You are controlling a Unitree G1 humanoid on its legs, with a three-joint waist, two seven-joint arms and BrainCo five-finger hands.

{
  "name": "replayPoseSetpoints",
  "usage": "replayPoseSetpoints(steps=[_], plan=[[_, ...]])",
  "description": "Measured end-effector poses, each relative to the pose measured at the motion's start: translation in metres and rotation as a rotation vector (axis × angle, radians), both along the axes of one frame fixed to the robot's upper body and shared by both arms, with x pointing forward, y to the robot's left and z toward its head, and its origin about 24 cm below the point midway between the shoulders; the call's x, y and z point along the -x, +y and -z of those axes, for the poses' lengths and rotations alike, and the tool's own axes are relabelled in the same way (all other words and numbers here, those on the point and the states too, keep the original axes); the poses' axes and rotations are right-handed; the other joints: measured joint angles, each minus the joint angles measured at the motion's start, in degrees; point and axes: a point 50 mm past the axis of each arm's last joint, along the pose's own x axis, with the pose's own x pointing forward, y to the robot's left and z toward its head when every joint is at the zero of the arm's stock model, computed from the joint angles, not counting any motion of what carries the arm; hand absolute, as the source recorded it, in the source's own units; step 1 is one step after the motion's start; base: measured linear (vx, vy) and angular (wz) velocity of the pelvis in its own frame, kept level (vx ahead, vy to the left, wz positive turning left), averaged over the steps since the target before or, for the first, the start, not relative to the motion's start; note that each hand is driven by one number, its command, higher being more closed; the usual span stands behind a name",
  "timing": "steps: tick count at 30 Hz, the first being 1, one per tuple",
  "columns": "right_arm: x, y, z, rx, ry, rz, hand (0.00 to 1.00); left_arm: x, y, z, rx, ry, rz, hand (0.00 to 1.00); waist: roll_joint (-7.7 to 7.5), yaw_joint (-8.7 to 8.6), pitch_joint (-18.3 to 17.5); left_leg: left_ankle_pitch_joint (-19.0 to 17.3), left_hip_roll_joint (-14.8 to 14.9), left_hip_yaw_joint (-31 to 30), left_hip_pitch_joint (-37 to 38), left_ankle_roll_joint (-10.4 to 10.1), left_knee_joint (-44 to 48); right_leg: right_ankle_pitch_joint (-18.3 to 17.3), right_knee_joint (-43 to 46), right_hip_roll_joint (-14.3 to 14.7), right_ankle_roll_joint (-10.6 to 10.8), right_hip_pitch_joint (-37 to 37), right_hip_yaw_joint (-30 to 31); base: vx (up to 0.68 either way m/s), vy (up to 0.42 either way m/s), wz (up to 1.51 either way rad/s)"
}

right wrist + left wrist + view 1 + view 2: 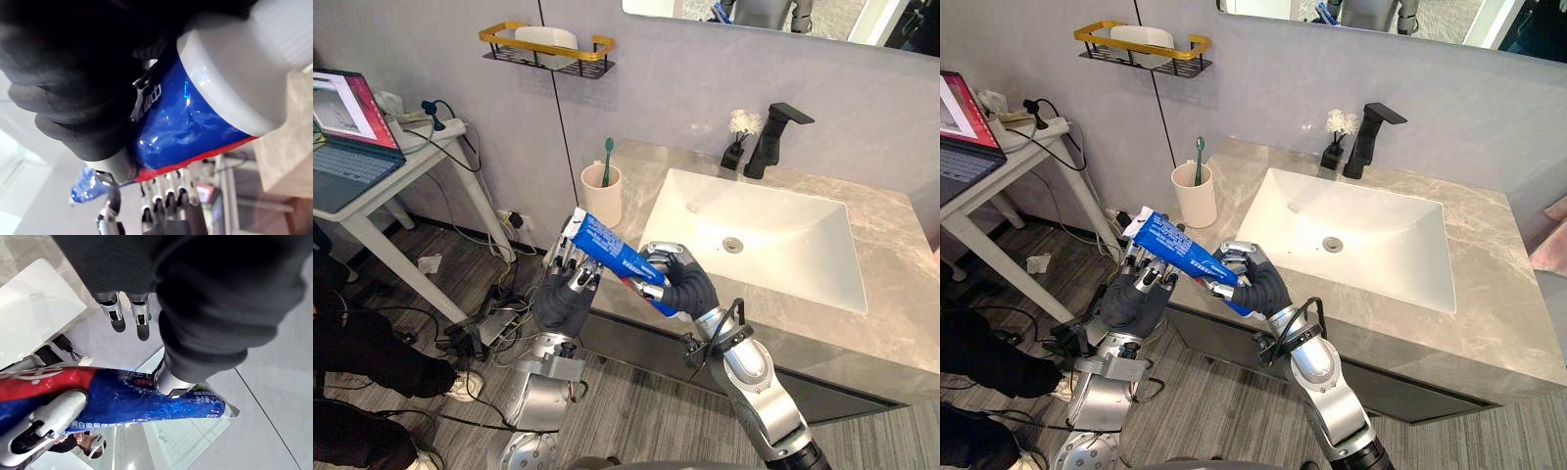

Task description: Organize washtable

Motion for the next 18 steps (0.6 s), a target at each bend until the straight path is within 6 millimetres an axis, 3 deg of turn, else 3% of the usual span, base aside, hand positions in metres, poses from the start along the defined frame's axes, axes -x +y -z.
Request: replayPoseSetpoints(steps=[18], plan=[[-0.002,-0.009,0.009,0.035,0.029,0.058,1.00,0.009,-0.015,-0.015,0.046,-0.061,0.083,0.00,-0.01,-1.03,-0.4,0.0,0.1,0.9,0.7,0.0,-0.5,0.0,0.0,0.0,0.0,0.0,1.0,0.00,0.003,-0.02]])
